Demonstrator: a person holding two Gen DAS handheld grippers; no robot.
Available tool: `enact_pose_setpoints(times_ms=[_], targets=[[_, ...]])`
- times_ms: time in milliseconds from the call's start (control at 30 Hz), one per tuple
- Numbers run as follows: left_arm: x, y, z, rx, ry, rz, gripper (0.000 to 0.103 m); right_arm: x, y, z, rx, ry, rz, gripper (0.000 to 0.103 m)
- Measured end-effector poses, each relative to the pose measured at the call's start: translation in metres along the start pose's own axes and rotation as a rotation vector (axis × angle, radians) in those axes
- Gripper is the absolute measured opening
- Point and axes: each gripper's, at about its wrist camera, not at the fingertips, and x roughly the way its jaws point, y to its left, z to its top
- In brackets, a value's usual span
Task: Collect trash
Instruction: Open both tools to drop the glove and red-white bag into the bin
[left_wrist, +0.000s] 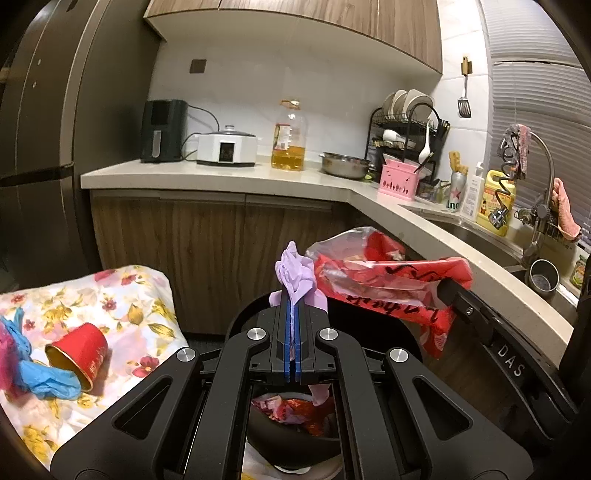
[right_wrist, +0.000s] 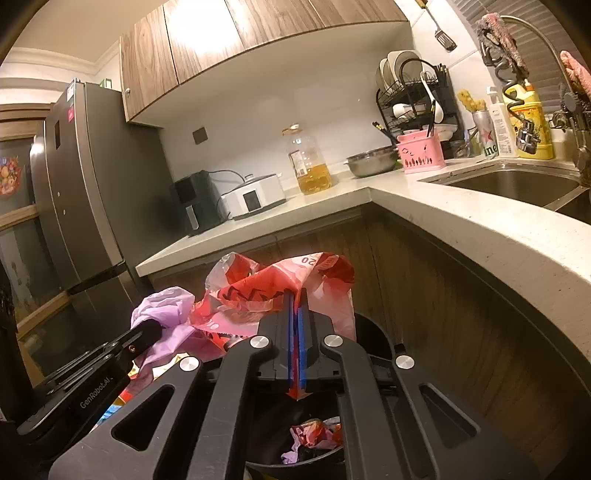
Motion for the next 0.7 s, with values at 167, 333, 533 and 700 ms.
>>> enact_pose_setpoints(times_ms=[167, 333, 533, 700], targets=[[0.006, 0.000, -0.004, 0.000, 0.014, -0.011, 0.000, 0.003, 0.001, -0.003, -0.003, 0.011, 0.007, 0.017], [0.012, -0.001, -0.008, 0.008, 0.034, -0.020, 0.003, 0.002, -0.002, -0.004, 0.009, 0.012, 0.004, 0.025], [0.014, 0.001, -0.012, 0.004, 0.044, -0.006, 0.034, -0.001, -0.003, -0.006, 0.014, 0.012, -0.003, 0.037], [0.007, 0.006, -0.014, -0.006, 0.033, 0.014, 0.051, -0.004, -0.003, -0.008, 0.019, 0.011, -0.009, 0.045]])
